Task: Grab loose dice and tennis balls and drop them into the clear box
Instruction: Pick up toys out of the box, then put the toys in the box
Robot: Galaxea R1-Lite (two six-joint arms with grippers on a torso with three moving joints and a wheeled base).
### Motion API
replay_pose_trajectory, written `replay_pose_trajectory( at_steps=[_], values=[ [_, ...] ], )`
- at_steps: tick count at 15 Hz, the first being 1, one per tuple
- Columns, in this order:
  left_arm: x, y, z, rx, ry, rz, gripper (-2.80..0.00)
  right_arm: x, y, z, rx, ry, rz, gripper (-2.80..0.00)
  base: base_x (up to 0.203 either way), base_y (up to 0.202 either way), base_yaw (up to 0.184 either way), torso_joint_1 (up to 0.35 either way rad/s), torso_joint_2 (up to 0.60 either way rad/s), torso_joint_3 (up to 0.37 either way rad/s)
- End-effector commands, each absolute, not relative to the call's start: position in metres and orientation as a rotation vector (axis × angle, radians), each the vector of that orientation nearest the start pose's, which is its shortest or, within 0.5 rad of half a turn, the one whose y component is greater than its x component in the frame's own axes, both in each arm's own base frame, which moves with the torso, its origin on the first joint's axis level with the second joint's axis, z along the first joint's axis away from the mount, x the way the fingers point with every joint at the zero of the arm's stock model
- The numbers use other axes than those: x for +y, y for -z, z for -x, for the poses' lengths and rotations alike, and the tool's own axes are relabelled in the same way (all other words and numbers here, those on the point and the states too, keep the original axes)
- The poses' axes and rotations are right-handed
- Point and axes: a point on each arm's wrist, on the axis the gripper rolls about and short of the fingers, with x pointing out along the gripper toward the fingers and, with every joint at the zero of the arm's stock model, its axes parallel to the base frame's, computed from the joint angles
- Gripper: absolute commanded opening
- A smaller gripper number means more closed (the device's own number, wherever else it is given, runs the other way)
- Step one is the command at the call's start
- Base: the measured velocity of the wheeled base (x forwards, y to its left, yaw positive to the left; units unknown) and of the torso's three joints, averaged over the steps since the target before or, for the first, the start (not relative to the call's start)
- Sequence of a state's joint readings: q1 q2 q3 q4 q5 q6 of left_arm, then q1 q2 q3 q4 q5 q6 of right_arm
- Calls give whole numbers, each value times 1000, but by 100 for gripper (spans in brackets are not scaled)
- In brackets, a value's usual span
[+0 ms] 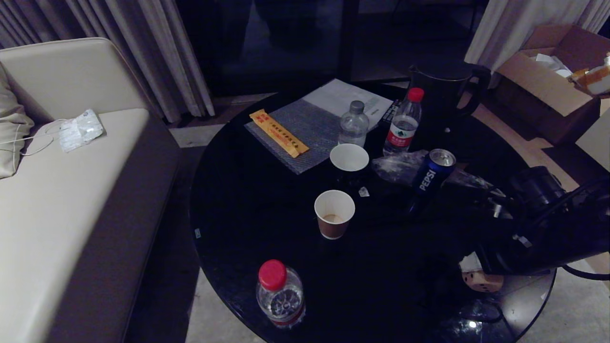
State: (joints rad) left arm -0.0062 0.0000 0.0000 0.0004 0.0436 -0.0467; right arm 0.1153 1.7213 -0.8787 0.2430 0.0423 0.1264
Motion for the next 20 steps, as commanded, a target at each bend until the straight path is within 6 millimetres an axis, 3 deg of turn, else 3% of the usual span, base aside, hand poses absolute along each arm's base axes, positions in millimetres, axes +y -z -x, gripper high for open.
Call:
replay_pose_trajectory(
  at_steps=[1, 4, 9, 13, 17, 20],
  values=[
    [1, -75, 23, 2, -38, 47, -280, 32, -120, -266, 1116, -60, -62, -280, 0, 0, 0, 0, 0, 0],
    [1, -75, 23, 2, -38, 47, -280, 32, -119, -265, 1113, -41, -49, -280, 0, 0, 0, 0, 0, 0],
    [1, -75, 23, 2, -38, 47, -280, 18, -167, -235, 918, -21, -79, -280, 0, 0, 0, 0, 0, 0],
    [1, -75, 23, 2, -38, 47, -280, 10, -187, -164, 774, -16, -93, -280, 0, 0, 0, 0, 0, 0],
    [1, -75, 23, 2, -38, 47, -280, 2, -164, -75, 642, 6, -109, -280, 0, 0, 0, 0, 0, 0],
    [1, -75, 23, 2, -38, 47, -280, 0, -140, -32, 534, 26, -122, -280, 0, 0, 0, 0, 0, 0]
  ],
)
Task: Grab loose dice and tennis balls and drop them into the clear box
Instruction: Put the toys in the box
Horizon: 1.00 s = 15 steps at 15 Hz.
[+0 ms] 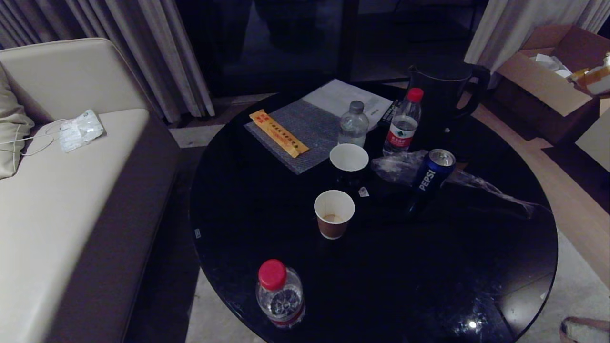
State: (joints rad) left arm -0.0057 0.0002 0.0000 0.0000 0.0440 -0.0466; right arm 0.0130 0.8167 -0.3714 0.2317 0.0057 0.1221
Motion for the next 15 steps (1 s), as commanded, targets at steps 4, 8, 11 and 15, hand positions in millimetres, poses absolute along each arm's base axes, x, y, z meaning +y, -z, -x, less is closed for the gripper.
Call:
replay_pose_trajectory(
  at_steps=[4, 8, 11, 15],
  values=[
    [1, -75, 23, 2, -38, 47, -280, 0, -112, 7, 396, 22, -126, -280, 0, 0, 0, 0, 0, 0],
    [1, -75, 23, 2, -38, 47, -280, 0, -96, 26, 240, 8, -122, -280, 0, 0, 0, 0, 0, 0],
    [1, -75, 23, 2, -38, 47, -280, 0, -85, 36, 117, 0, -118, -280, 0, 0, 0, 0, 0, 0],
    [1, -75, 23, 2, -38, 49, -280, -1, -77, 22, -27, 21, -107, -280, 0, 0, 0, 0, 0, 0]
  ],
)
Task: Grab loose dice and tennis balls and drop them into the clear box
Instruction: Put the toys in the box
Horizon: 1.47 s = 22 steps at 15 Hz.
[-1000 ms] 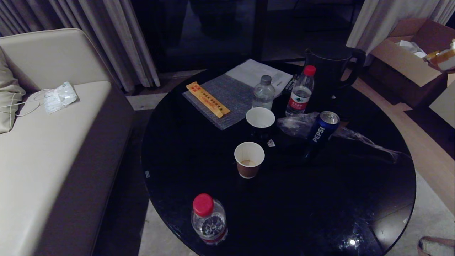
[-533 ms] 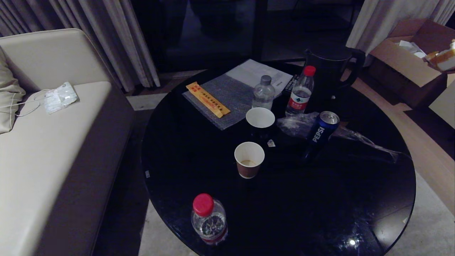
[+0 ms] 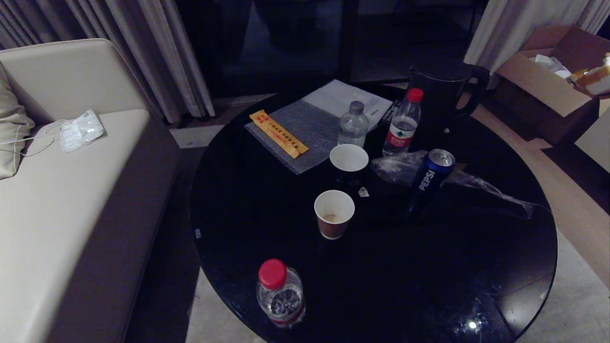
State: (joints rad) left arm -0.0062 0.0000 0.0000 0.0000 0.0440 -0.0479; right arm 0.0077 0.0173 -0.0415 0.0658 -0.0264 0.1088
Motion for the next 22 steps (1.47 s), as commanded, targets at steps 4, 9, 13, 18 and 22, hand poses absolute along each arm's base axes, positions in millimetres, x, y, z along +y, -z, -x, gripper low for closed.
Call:
replay_pose_trajectory(
  at_steps=[4, 9, 13, 18, 22],
  values=[
    [1, -75, 23, 2, -38, 49, -280, -1, -77, 22, -27, 23, -112, -280, 0, 0, 0, 0, 0, 0],
    [1, -75, 23, 2, -38, 49, -280, -1, -77, 22, -29, 23, -111, -280, 0, 0, 0, 0, 0, 0],
    [1, -75, 23, 2, -34, 40, -280, -1, -77, 22, -29, 23, -111, -280, 0, 0, 0, 0, 0, 0],
    [1, -75, 23, 4, -34, 38, -280, -1, -76, 22, -27, 23, -111, -280, -88, 0, 1, 1, 0, 0],
    [1, -75, 23, 4, -34, 38, -280, -1, -76, 22, -27, 23, -111, -280, -184, 0, 1, 2, 4, 6]
  ],
)
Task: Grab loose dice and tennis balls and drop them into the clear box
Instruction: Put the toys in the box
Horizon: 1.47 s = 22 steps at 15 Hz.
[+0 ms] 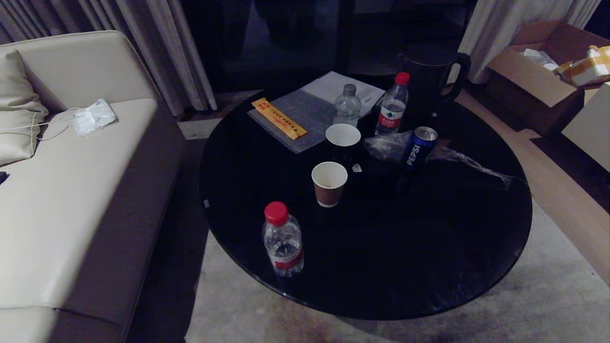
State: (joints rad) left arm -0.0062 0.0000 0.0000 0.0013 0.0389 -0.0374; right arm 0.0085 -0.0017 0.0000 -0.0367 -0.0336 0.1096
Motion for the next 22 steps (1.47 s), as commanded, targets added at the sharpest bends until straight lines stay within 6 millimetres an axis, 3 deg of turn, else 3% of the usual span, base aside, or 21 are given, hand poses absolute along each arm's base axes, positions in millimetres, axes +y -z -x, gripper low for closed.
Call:
replay_pose_trajectory(
  at_steps=[1, 22],
  values=[
    [1, -75, 23, 4, -35, 41, -280, -1, -76, 22, -27, 23, -111, -280, -183, 0, -2, -2, 2, 2],
    [1, -75, 23, 2, -37, 41, -280, -1, -76, 22, -27, 23, -111, -280, -184, 0, -1, 2, 2, 3]
  ],
)
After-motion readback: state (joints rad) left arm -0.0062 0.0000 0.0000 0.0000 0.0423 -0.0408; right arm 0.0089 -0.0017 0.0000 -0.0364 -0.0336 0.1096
